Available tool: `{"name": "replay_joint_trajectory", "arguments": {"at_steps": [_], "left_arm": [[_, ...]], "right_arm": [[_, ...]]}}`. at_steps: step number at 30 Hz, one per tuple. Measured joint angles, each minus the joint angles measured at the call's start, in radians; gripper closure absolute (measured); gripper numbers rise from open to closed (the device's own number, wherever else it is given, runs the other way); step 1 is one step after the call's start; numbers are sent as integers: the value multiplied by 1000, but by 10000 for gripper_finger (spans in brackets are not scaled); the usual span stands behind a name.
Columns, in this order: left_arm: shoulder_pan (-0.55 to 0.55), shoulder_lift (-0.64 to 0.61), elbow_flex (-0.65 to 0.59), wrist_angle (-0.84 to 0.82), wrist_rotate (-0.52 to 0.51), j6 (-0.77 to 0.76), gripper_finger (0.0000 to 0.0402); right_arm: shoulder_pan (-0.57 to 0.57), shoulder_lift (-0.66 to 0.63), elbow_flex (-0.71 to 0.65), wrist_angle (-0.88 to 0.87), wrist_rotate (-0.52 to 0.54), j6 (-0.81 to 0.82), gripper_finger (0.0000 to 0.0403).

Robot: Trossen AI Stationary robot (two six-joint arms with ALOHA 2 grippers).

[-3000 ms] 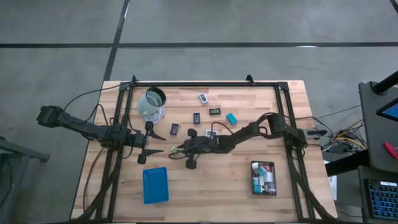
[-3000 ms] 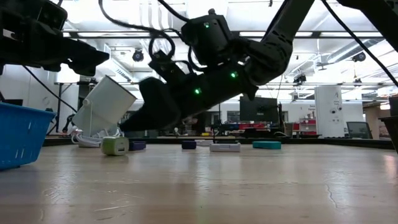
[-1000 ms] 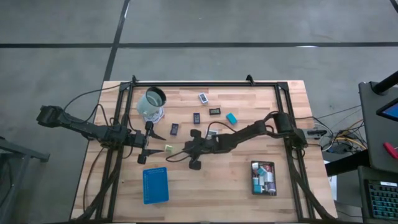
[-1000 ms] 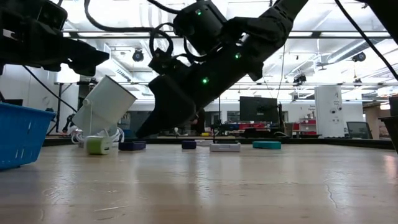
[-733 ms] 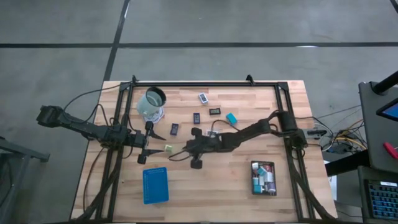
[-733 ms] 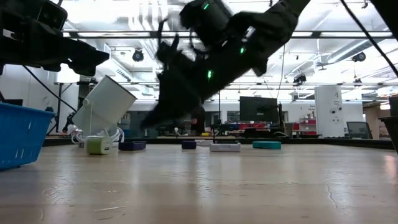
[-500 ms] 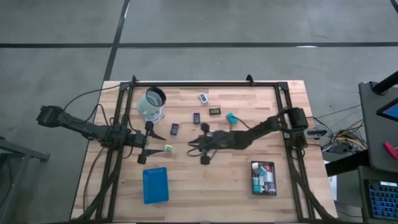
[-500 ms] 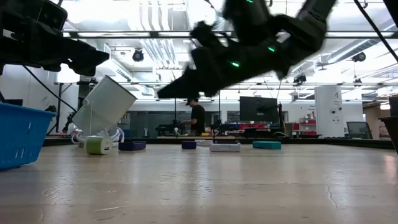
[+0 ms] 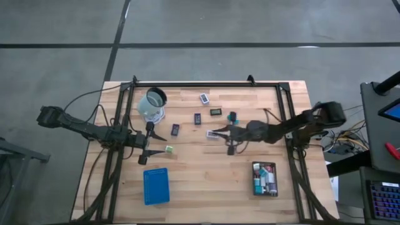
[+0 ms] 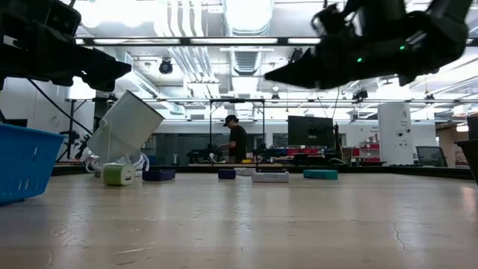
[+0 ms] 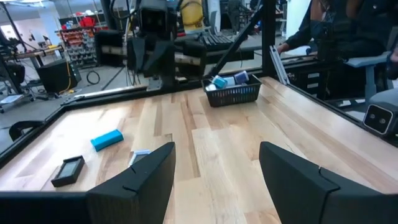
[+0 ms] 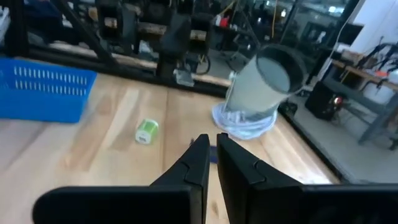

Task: Pick & Place Office items
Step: Put the green charger adapter into the black bin

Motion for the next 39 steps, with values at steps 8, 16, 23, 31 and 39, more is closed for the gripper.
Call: {"name": "replay_joint_trajectory", "arguments": {"at_steps": [8, 16, 23, 31, 39], "left_arm": [[0, 0, 0, 1, 0, 0, 164], [0, 0, 0, 2, 0, 0, 164], [0, 0, 0, 2, 0, 0, 164], [0, 0, 0, 1, -2, 0, 164], [0, -2, 0, 2, -112, 3, 164]], "right_arm": [[11, -86, -72, -2, -2, 27, 376], [10, -80, -65, 1, -2, 101, 376], [10, -79, -65, -1, -2, 104, 376], [10, -79, -65, -1, -2, 104, 376], [10, -79, -65, -1, -2, 104, 376]]}}
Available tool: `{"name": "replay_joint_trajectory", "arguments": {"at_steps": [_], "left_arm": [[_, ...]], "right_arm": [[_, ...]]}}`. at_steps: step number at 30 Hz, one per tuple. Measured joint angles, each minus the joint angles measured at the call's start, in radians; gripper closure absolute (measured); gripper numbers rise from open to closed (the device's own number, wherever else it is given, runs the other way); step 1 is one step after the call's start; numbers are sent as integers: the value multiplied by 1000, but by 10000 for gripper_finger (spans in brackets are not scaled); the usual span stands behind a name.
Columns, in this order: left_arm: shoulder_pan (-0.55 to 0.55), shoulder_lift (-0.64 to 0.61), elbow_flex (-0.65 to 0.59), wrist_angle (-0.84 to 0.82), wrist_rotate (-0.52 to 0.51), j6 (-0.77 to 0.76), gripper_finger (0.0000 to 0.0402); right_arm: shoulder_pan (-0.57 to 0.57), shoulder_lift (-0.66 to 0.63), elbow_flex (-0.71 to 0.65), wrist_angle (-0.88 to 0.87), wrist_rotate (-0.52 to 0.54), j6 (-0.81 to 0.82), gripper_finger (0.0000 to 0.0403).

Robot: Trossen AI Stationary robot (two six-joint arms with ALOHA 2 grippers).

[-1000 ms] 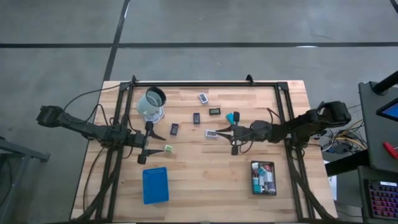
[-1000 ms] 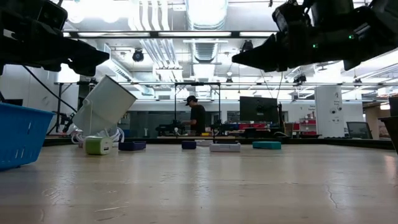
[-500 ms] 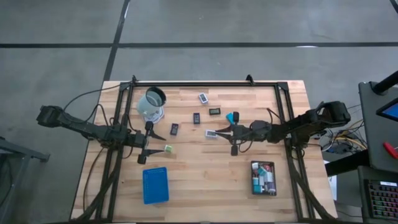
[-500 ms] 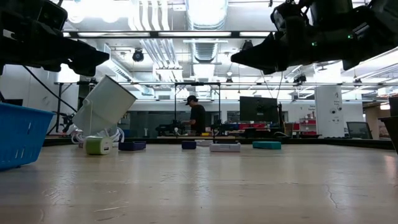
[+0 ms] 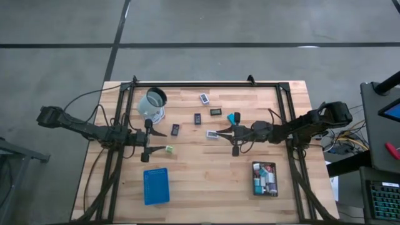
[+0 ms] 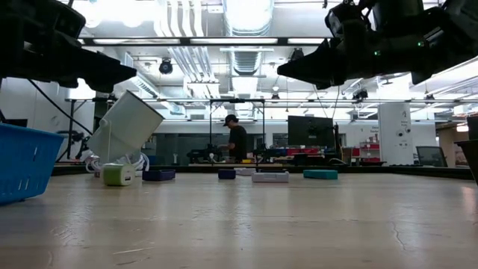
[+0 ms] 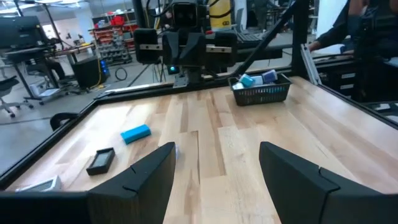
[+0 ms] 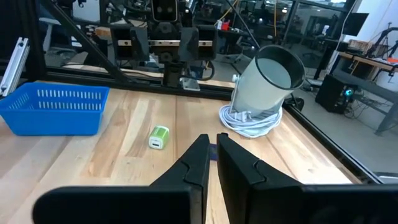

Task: Pick & Place Office items
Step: Put the green charger adapter into the black bin

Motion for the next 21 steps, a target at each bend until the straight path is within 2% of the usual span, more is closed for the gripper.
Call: {"name": "replay_joint_trajectory", "arguments": {"at_steps": [10, 15, 21], "left_arm": [[0, 0, 0, -27, 0, -58, 164], [0, 0, 10, -190, 1, -153, 164], [1, 0, 93, -389, 36, -229, 164]], "right_arm": [[0, 0, 0, 0, 0, 0, 376], [0, 0, 0, 0, 0, 0, 376], [0, 0, 0, 0, 0, 0, 376]]}}
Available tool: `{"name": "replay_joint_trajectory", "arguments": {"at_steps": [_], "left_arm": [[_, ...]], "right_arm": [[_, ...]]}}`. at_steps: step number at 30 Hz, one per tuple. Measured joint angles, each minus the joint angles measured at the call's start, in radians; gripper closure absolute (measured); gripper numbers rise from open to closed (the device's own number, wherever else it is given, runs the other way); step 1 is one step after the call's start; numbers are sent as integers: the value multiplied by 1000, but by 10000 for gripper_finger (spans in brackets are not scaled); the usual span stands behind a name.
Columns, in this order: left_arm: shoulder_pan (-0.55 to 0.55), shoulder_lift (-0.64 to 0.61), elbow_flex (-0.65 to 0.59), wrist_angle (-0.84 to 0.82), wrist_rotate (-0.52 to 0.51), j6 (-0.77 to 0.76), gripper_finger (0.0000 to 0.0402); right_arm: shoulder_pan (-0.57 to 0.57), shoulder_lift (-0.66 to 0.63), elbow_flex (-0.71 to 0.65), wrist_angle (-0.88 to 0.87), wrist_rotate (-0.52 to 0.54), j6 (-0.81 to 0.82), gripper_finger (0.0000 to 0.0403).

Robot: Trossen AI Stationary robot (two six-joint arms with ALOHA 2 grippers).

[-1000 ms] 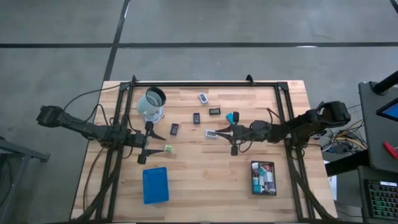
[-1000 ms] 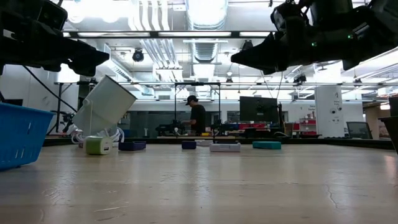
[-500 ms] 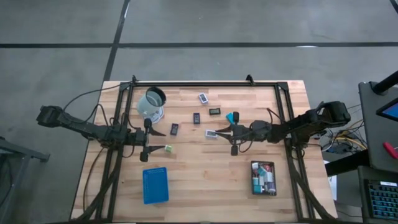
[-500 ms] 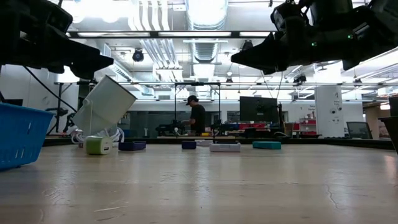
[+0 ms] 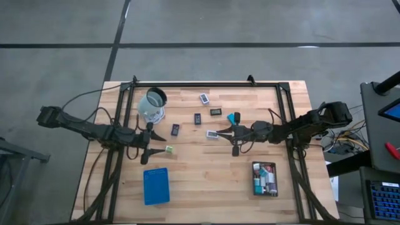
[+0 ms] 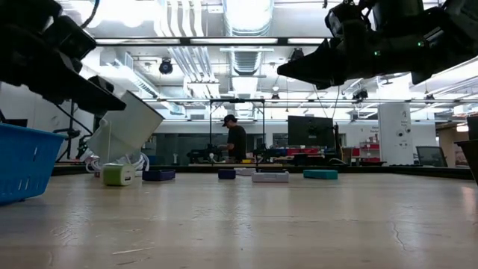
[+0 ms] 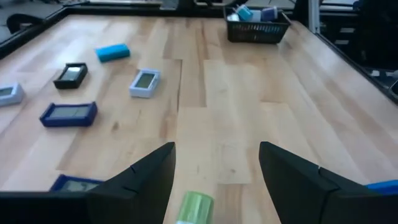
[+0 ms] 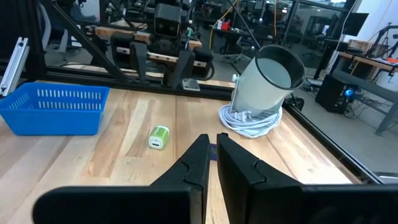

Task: Pick & Place Office items
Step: Put the green charger adapter into the black bin

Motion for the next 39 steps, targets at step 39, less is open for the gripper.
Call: {"name": "replay_joint_trajectory", "arguments": {"at_steps": [39], "left_arm": [[30, 442, 135, -90, 32, -64, 164]], "right_arm": [[0, 0, 0, 0, 0, 0, 376]]}}
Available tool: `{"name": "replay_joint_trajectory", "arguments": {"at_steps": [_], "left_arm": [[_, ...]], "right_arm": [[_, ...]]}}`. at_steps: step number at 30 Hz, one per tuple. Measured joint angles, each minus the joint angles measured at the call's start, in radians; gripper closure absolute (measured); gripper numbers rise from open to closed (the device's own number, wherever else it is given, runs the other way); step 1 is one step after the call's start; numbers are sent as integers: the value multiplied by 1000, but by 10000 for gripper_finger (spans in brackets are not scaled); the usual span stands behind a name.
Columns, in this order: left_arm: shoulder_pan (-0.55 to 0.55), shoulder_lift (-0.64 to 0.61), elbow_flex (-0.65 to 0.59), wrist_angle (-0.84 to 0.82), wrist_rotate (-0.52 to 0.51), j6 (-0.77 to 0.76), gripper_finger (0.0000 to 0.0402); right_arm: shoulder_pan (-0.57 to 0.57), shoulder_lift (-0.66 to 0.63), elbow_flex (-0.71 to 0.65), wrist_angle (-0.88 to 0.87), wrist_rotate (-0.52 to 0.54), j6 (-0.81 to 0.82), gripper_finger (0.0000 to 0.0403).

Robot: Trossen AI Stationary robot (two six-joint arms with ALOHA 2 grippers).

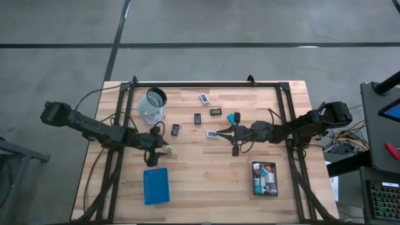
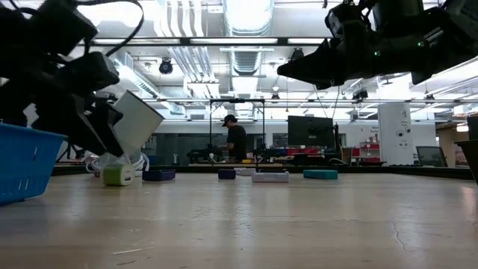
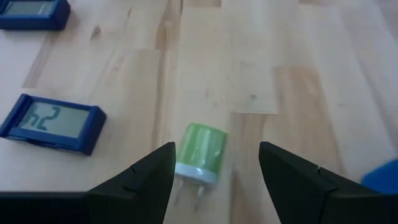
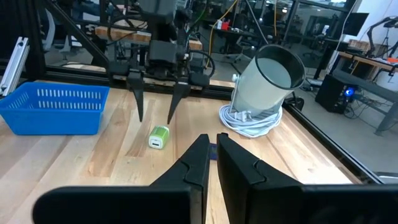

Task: Pick & Place Office items
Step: Put the green charger adapter into the black bin

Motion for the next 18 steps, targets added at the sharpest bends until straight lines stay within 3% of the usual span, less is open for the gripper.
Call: {"name": "replay_joint_trajectory", "arguments": {"at_steps": [18], "left_arm": [[94, 259, 61, 35, 50, 2, 165]], "right_arm": [[0, 0, 0, -1, 0, 0, 376]]}}
